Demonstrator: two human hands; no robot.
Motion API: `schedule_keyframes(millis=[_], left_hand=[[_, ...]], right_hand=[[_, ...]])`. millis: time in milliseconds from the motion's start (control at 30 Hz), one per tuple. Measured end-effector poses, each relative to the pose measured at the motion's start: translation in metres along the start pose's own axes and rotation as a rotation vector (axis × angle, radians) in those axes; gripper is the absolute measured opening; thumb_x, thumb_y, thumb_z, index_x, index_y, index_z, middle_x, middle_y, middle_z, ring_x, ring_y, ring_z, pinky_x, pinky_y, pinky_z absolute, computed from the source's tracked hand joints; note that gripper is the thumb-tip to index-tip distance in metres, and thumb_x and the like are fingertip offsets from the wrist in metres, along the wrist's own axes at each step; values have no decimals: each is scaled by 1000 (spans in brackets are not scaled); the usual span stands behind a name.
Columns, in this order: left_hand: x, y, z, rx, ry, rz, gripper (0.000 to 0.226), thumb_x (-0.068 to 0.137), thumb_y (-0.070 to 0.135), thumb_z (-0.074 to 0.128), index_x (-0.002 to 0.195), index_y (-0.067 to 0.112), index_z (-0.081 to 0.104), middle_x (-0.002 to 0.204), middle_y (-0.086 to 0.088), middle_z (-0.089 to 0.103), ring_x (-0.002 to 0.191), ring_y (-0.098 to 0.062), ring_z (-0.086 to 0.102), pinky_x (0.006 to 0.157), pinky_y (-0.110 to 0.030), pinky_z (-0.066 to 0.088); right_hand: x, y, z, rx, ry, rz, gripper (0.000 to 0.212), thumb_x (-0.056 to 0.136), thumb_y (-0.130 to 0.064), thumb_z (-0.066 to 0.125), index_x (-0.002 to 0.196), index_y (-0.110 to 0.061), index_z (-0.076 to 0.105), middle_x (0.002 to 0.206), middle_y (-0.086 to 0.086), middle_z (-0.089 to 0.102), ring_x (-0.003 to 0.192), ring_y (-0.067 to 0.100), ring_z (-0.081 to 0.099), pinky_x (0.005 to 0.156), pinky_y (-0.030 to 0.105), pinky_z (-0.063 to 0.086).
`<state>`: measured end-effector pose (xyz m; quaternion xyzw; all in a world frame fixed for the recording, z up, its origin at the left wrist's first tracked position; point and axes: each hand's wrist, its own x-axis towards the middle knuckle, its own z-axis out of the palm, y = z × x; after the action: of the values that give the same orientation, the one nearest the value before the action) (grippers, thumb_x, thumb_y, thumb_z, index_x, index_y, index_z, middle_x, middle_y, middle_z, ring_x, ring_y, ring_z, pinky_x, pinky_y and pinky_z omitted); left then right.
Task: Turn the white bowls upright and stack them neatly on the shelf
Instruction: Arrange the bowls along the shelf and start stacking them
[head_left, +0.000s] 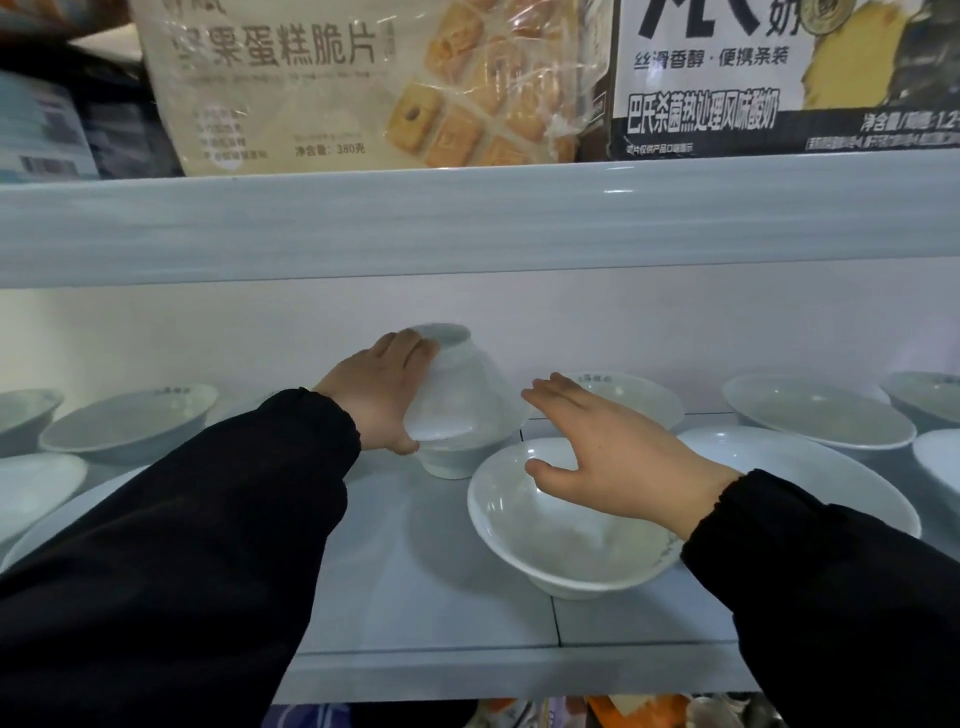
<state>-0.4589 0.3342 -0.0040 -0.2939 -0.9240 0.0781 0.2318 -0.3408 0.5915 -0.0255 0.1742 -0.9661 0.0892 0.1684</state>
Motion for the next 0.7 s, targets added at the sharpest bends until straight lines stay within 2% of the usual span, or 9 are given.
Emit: schedule_keyframes(millis=[100,167,233,333,400,467,500,600,700], left_hand=[[-25,4,-24,-223,255,-231,103,56,50,80,140,18,30,130,0,35,125,-19,36,91,-31,44],[-48,8,-40,-429,479,-381,88,57,53,79,129,17,43,119,0,46,114,-16,43,87,-26,41],[-72,6,-49,-823,555,-526,72,62,53,78,120,18,53,109,1,61,101,-14,58,79,-27,47],[-108,15,-53,-1605,564,-734,68,73,46,74,129,15,54,111,-6,71,97,-17,70,93,-45,54],[-127,29,-50,-1882,552,-830,44,83,38,69,119,16,59,113,-12,70,93,-21,69,92,-48,52],[-143,44,-46,-2058,515,-903,25,92,31,61,112,16,61,111,-15,69,97,-27,68,90,-53,54],[-150,49,-44,-2127,499,-916,23,94,29,58,113,15,61,110,-16,69,100,-30,68,89,-56,54],[-166,57,-38,-2214,438,-955,31,95,26,55,123,13,56,107,-18,71,100,-39,68,83,-56,55],[-175,61,-34,-2274,369,-1000,37,96,21,54,131,10,48,124,-25,58,109,-47,60,82,-58,55]], right_hand=[[-2,0,-3,7,14,-10,73,94,-54,52,157,-33,21,165,-17,14,151,-3,2,117,24,22],[-2,0,-5,16,40,-24,73,93,-53,53,156,-35,23,165,-18,15,150,-5,2,117,23,21],[1,1,-7,28,76,-30,73,92,-52,55,156,-35,25,164,-17,18,150,-4,5,117,23,19],[8,1,-10,51,122,-35,73,89,-52,58,155,-32,30,163,-14,25,150,-2,10,119,24,20],[11,-1,-12,63,143,-46,73,89,-52,59,154,-29,33,161,-13,29,150,0,14,117,19,17],[13,-6,-13,74,147,-54,71,90,-47,61,153,-28,35,161,-11,31,150,0,16,114,15,14],[13,-9,-13,78,143,-58,70,90,-45,61,153,-27,35,161,-11,31,150,0,16,113,14,13],[13,-19,-11,92,121,-73,69,91,-43,61,154,-28,35,161,-12,30,150,0,15,112,13,11],[11,-27,-7,137,114,-95,69,90,-44,62,152,-28,37,160,-10,33,150,1,18,112,13,12]])
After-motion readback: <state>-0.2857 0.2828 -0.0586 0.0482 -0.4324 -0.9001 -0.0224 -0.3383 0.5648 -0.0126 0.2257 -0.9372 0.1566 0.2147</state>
